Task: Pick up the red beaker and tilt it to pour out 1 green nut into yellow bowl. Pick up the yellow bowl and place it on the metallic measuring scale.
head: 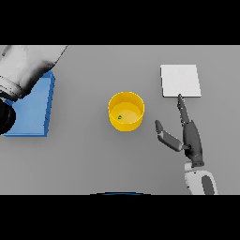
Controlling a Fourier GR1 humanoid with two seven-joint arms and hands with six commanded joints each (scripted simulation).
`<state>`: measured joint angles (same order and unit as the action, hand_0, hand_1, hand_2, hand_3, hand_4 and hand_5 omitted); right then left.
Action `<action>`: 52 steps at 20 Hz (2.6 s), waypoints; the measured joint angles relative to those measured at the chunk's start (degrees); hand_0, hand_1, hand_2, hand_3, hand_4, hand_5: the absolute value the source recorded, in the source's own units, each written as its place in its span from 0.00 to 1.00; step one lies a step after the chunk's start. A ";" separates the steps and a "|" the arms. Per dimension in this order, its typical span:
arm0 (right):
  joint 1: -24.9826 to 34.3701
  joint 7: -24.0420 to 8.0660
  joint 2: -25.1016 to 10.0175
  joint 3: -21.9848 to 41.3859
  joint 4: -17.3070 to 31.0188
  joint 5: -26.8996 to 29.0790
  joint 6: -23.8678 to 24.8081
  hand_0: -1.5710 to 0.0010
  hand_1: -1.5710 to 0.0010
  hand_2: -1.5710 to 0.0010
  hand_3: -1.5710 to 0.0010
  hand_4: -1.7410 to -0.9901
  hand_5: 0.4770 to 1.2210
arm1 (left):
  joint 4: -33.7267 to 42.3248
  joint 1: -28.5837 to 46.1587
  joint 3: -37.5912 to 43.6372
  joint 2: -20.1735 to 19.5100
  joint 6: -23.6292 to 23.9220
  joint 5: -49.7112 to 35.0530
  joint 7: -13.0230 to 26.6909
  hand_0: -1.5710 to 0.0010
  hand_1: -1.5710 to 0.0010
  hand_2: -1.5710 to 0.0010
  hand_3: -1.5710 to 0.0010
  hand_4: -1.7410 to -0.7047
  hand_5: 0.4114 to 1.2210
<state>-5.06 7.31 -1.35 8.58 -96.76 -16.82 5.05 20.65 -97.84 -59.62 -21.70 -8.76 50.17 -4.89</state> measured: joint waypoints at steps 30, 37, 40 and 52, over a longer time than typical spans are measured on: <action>2.12 1.89 -1.90 -0.84 2.02 3.18 -3.20 1.00 1.00 1.00 1.00 0.74 0.28 | 26.20 54.47 31.15 -22.05 33.94 -69.51 32.92 0.00 0.00 0.00 0.12 0.00 1.00; 3.06 1.45 -1.31 -0.31 2.37 2.65 -2.90 1.00 1.00 1.00 1.00 0.77 0.26 | 40.23 62.27 26.14 -26.88 32.80 -75.84 37.75 0.00 0.02 0.05 0.21 0.41 0.45; 2.39 1.48 -1.84 -0.20 1.54 2.42 -3.02 1.00 1.00 1.00 1.00 0.77 0.26 | 45.14 64.98 25.61 -30.32 25.54 -77.16 32.11 0.36 0.44 0.47 0.55 0.78 0.35; 2.34 -0.31 -1.45 0.34 1.63 1.50 -2.67 1.00 1.00 1.00 1.00 0.75 0.26 | 40.02 61.89 22.75 -28.39 22.97 -72.53 30.78 0.96 0.96 0.96 0.97 1.00 0.30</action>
<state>-2.73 7.01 -2.80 8.92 -95.13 -15.32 2.39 60.67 -35.95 -36.88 -50.09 14.21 -22.36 25.89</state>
